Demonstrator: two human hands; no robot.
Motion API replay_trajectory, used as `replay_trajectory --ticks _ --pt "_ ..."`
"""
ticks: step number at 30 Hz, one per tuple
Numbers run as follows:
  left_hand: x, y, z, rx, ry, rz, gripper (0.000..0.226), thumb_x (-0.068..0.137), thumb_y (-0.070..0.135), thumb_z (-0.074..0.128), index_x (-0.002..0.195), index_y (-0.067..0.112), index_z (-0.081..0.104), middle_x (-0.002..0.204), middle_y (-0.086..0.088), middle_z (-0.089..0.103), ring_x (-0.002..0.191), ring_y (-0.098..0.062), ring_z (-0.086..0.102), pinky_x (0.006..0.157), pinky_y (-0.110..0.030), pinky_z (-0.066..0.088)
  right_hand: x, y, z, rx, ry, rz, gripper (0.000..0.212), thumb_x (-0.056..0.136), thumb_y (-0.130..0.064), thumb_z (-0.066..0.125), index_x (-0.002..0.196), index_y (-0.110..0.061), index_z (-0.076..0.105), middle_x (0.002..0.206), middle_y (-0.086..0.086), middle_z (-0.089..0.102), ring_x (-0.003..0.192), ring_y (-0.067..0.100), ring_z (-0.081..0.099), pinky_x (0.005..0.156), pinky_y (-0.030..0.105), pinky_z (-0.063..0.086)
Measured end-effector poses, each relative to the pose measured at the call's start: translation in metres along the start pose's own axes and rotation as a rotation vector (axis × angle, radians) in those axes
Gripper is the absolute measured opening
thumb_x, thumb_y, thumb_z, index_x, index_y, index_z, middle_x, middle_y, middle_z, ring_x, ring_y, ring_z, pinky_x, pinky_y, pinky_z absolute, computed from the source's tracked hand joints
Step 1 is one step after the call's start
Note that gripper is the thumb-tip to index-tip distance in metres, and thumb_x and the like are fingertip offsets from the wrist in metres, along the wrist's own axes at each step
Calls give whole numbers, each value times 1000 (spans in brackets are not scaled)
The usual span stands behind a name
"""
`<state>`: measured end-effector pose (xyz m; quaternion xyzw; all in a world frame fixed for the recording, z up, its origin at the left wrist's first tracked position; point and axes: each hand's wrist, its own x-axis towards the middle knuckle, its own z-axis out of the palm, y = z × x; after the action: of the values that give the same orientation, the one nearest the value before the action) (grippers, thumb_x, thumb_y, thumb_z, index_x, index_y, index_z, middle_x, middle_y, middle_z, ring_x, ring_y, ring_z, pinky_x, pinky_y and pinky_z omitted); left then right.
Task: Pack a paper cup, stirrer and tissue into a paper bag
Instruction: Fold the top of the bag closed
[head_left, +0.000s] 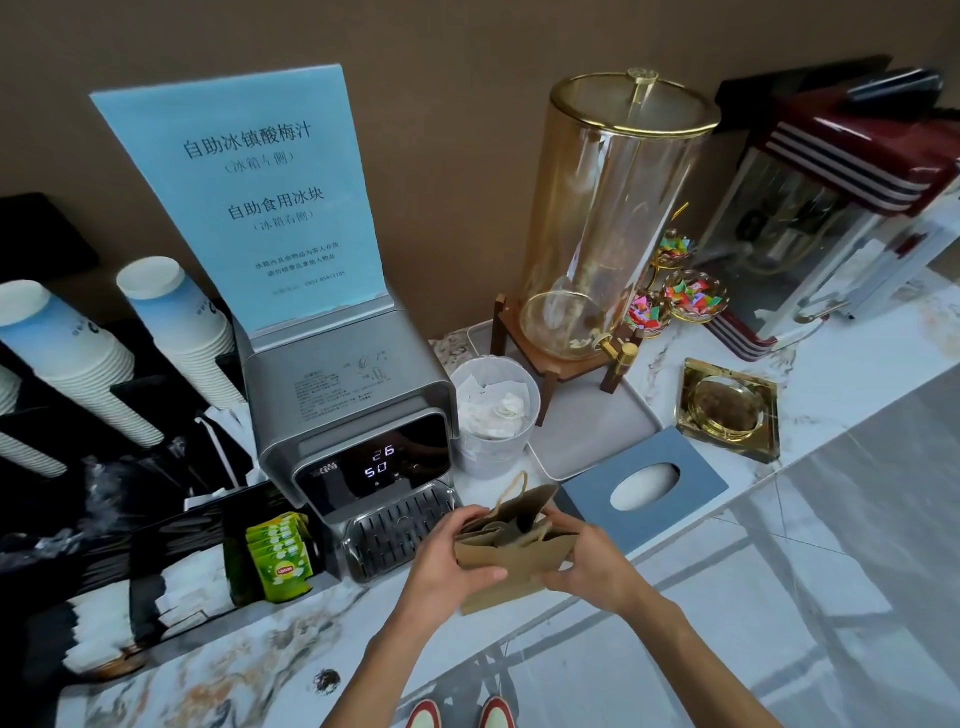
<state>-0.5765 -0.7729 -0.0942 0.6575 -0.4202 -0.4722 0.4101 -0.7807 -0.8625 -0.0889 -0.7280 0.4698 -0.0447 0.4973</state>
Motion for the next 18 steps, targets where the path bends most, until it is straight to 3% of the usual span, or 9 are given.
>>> replay_trajectory --ticks 3,5,8,13,18 --pt "2 -4 -3 4 14 3 67 59 14 91 100 58 61 111 19 69 106 6 62 89 -10 46 0 -3 0 21 59 1 52 69 -26 89 100 -45 51 99 -35 60 88 -3 63 68 3 49" --pt "4 -6 -5 -2 19 -25 60 61 12 91 105 44 65 107 12 73 103 0 66 90 -16 49 1 -3 -2 63 106 -11 65 64 -28 91 109 -35 43 111 -27 59 98 2 61 77 14 51" --pt "7 -5 -9 -15 21 -59 51 63 10 90 101 37 69 91 18 78 88 4 70 74 -7 51 4 -2 -6 136 105 -46 93 60 -28 93 131 -39 33 122 -16 55 113 13 56 97 30 48" --pt "7 3 -11 15 2 -60 26 69 23 87 84 40 73 87 24 76 83 4 71 67 -10 53 10 -5 -6 183 71 -8 53 65 -39 90 107 -43 57 115 -10 63 109 12 60 97 36 52" --pt "5 14 -9 -2 8 -38 21 78 25 80 78 45 76 84 19 78 80 0 73 67 -12 55 10 -16 -4 361 64 -51 20 79 -24 83 96 -34 77 102 -5 79 96 17 74 82 27 58"
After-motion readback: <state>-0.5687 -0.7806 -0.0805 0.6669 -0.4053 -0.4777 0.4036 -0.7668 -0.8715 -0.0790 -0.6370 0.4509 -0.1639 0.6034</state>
